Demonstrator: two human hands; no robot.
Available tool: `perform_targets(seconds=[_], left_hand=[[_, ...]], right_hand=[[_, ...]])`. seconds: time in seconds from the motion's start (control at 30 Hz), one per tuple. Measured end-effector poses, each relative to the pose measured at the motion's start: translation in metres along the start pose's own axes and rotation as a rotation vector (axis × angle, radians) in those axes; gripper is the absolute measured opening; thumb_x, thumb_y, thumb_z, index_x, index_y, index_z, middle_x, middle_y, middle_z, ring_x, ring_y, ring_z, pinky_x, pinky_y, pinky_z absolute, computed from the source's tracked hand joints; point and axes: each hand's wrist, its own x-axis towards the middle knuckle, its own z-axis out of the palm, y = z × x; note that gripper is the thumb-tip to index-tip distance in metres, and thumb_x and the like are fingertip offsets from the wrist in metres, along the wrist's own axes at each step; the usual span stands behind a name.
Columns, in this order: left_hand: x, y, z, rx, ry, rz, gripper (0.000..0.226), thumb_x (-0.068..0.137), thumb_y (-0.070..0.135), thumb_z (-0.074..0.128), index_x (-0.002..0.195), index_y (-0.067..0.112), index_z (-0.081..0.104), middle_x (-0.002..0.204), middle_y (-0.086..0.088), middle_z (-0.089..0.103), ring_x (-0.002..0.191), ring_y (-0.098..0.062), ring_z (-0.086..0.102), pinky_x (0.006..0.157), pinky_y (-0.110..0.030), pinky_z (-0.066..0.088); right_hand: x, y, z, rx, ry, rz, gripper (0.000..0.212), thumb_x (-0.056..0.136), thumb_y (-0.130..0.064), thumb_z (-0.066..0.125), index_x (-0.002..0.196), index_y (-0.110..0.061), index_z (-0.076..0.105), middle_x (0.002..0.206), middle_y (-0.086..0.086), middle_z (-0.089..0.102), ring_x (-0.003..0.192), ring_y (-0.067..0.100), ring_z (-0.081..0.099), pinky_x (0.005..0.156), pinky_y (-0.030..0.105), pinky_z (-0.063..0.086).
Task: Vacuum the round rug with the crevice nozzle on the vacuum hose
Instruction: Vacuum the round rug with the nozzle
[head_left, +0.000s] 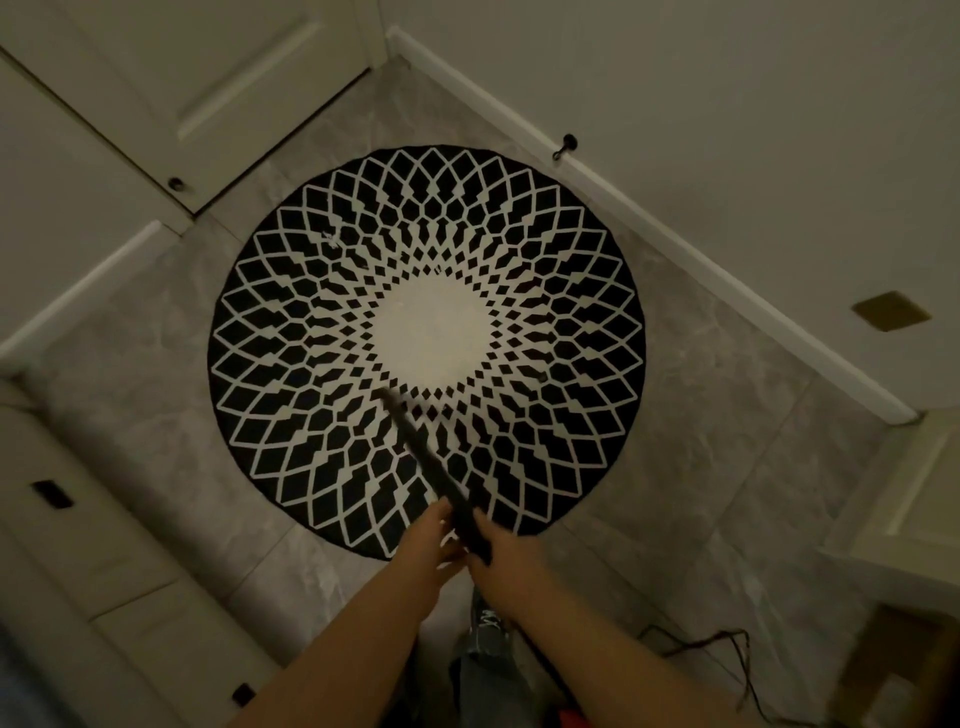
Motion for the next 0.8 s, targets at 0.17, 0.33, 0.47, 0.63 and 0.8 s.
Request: perform_targets(seconds=[0.17,0.33,0.47,0.63,0.8], left_hand=[[-0.001,0.002,-0.032,-0.003,-0.029,-0.067,0.035,0.097,0.030,0.048,0.126,0.011,0.051,0.127,-0.011,0.059,0.112,-0.027,0.058,0.094,-0.043,0.045],[0.006,0.010,-0.058,0.036,-0.021,-0.088,0.041,0.100,0.023,0.042,0.138,0.008,0.045,0.138,-0.013,0.054,0.124,-0.029,0.053,0.106,-0.045,0.040],[0.002,0.007,-0.072,0.014,0.012,-0.096,0.039,0.098,0.020,0.046,0.135,0.006,0.047,0.133,-0.015,0.057,0.120,-0.030,0.055,0.105,-0.045,0.041],[0.005,-0.004,-0.082,0.032,0.008,-0.119,0.040,0.099,0.020,0.044,0.136,0.007,0.048,0.131,-0.014,0.059,0.117,-0.029,0.057,0.105,-0.045,0.042],[0.003,-0.016,-0.089,0.046,0.010,-0.133,0.040,0.099,0.022,0.043,0.136,0.007,0.049,0.130,-0.013,0.060,0.108,-0.026,0.059,0.096,-0.040,0.044]], right_hand=[[-0.001,0.005,0.005,0.008,-0.018,0.037,0.056,0.093,-0.043,0.050,0.142,-0.051,0.026,0.127,-0.002,0.059,0.106,0.011,0.060,0.097,0.031,0.049],[0.008,-0.004,-0.017,-0.007,0.072,0.036,0.060,0.097,-0.024,0.051,0.151,-0.030,0.026,0.131,0.006,0.057,0.112,0.019,0.058,0.099,0.025,0.044],[-0.022,-0.001,0.014,-0.062,-0.046,0.036,0.057,0.095,-0.032,0.051,0.148,-0.035,0.029,0.129,0.003,0.060,0.104,0.006,0.057,0.099,0.024,0.046],[-0.032,0.016,-0.021,-0.190,0.008,0.064,0.057,0.099,-0.026,0.047,0.150,-0.033,0.024,0.130,0.008,0.059,0.108,0.014,0.058,0.091,0.021,0.044],[-0.023,0.022,-0.034,-0.168,0.179,0.129,0.056,0.098,-0.029,0.048,0.150,-0.030,0.028,0.120,0.011,0.063,0.090,0.013,0.055,0.083,0.022,0.044]])
